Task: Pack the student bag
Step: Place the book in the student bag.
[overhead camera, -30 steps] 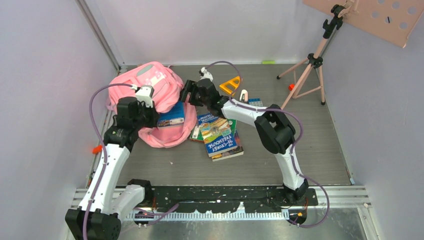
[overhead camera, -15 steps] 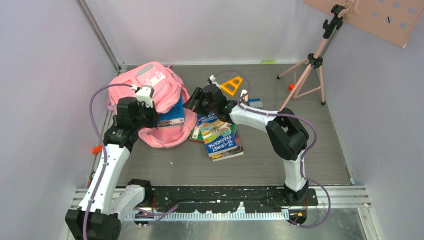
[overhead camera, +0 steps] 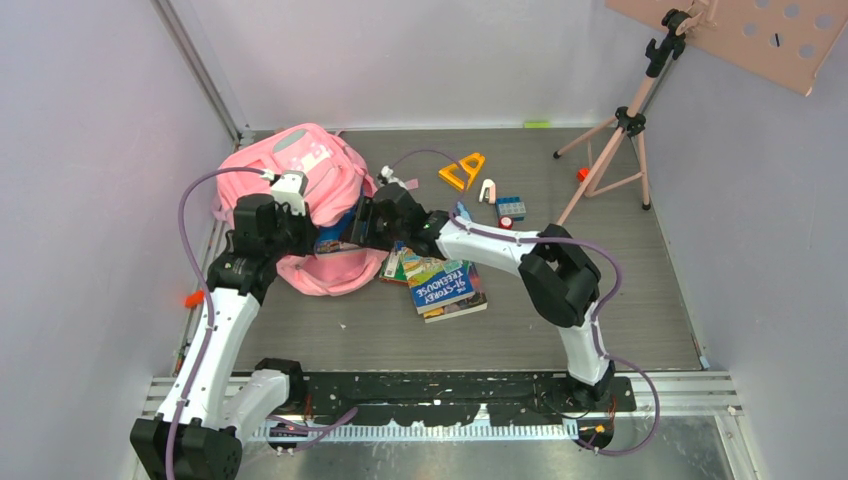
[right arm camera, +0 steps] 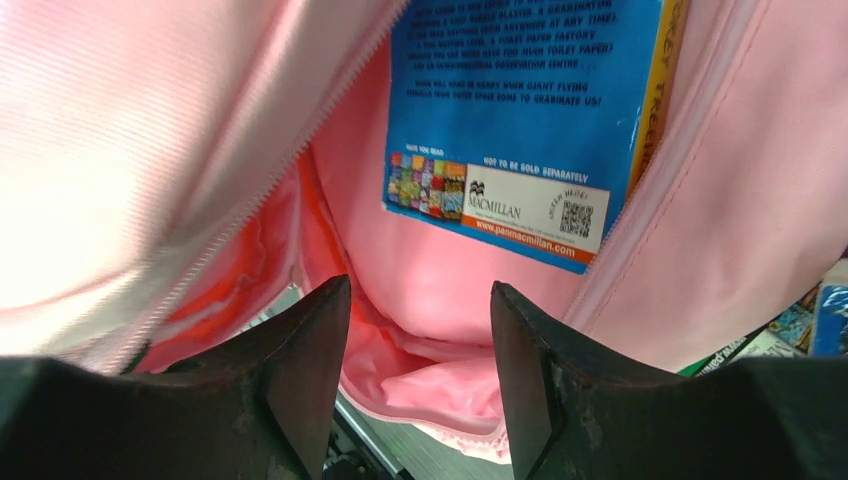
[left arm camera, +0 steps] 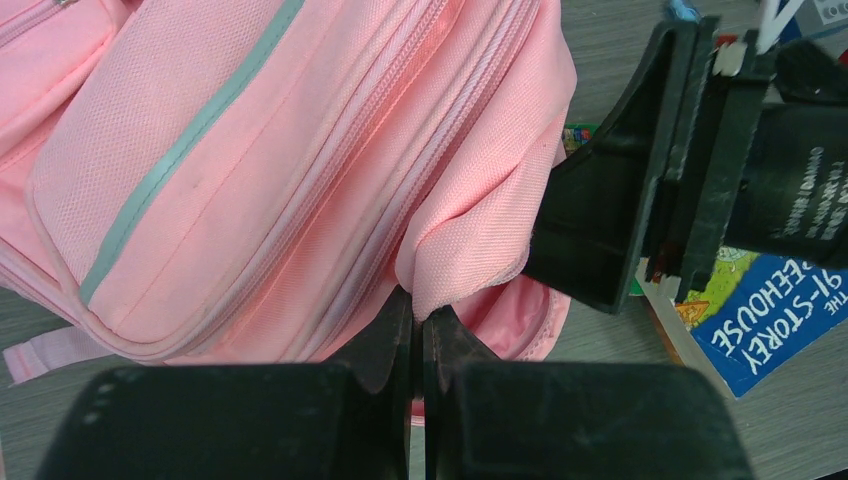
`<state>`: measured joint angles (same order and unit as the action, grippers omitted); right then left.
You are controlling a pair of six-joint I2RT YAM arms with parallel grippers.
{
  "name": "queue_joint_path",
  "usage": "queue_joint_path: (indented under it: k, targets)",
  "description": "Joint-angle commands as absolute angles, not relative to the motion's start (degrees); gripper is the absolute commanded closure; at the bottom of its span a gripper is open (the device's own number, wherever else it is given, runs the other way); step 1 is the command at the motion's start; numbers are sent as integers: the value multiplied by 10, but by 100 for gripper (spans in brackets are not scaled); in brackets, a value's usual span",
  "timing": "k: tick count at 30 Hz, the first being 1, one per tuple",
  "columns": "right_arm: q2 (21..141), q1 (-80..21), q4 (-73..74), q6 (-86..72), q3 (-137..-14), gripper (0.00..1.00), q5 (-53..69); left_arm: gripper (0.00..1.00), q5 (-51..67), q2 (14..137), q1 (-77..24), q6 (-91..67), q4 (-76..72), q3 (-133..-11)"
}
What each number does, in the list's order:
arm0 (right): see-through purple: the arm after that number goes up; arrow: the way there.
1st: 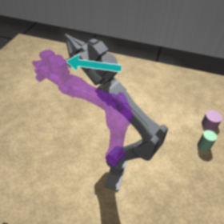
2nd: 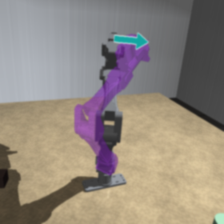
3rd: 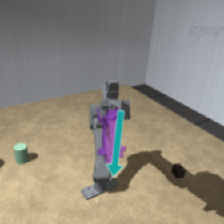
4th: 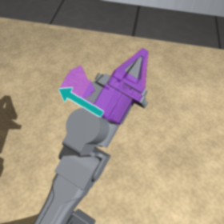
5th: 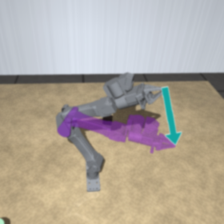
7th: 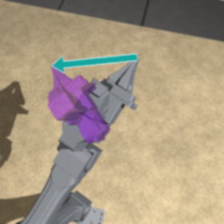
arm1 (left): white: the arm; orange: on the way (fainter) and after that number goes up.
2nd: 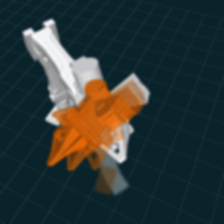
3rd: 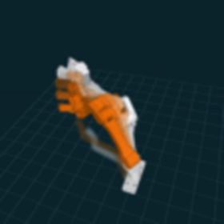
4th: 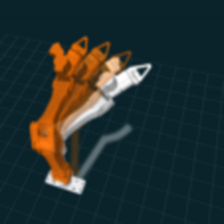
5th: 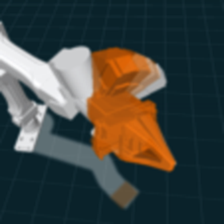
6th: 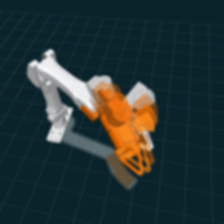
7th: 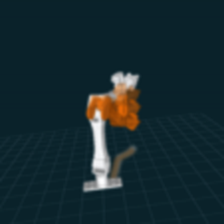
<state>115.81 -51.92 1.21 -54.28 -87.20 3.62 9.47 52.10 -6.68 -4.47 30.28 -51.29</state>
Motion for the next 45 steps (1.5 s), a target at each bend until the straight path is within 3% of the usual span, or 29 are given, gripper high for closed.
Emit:
queue_joint_path:
  k: [1,11,25,31,45]
  targets:
    - [1178,-535,81,-513,-916,41,11,100,116,503,-69,-61,257,-529]
    - [1191,-554,207,-527,-933,38,-100,100,116,506,-69,-60,258,-530]
    - [1280,-549,262,-547,-1042,26,-126,100,113,510,-69,-57,260,-530]
    - [1303,-544,223,-553,-1042,22,-123,100,113,510,-69,-57,260,-531]
    - [1396,-520,116,-525,-1146,27,-152,100,112,510,-69,-56,261,-530]
